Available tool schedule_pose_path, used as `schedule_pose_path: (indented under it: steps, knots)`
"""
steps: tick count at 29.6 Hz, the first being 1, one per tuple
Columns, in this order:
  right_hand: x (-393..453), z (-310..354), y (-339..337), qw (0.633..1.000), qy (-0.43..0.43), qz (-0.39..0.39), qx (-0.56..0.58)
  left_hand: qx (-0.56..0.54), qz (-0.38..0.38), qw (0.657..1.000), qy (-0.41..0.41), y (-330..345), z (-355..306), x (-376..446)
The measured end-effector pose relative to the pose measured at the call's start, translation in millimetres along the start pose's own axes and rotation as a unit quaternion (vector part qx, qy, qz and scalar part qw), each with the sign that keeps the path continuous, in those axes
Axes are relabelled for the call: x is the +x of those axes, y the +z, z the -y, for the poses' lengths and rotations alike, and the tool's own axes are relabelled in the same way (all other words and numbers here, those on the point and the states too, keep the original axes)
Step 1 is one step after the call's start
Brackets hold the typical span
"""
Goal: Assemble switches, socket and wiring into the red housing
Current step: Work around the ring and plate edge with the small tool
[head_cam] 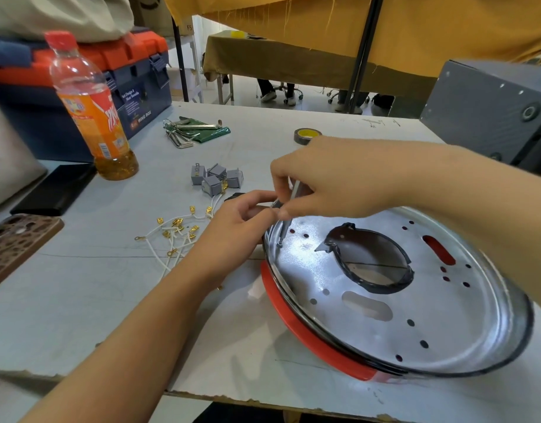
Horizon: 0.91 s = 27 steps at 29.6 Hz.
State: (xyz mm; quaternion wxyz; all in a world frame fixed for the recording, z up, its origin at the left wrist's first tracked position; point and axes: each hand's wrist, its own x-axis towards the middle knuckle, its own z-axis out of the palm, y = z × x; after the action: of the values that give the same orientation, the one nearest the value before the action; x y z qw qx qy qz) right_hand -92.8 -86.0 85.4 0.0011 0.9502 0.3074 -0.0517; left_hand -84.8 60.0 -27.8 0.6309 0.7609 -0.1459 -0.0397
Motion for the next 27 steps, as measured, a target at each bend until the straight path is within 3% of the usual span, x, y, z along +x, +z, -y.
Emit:
schedule_pose_path:
  steps: [8, 14, 18, 22, 27]
  knots:
    - [-3.5, -2.9, -2.7, 0.997, -0.019, -0.027, 0.069, 0.006, 0.002, 1.0, 0.002, 0.0, -2.4, -0.6]
    - [4.1, 8.4, -2.1, 0.999, 0.028, -0.031, -0.025, 0.012, -0.005, 1.0, 0.009, -0.1, -0.1, -1.0]
    - [3.2, 14.8, 0.0, 0.998, -0.006, -0.036, -0.058, 0.0, -0.002, 1.0, 0.024, 0.2, 0.8, -0.8]
    - [-3.2, 10.1, -2.6, 0.999, -0.03, 0.019, -0.019, -0.013, 0.004, 0.999, 0.035, -0.3, 2.8, -0.2]
    - [-0.7, 4.0, -3.9, 0.999, -0.026, -0.013, 0.025, -0.008, 0.006, 1.0, 0.025, -0.4, 1.3, 0.7]
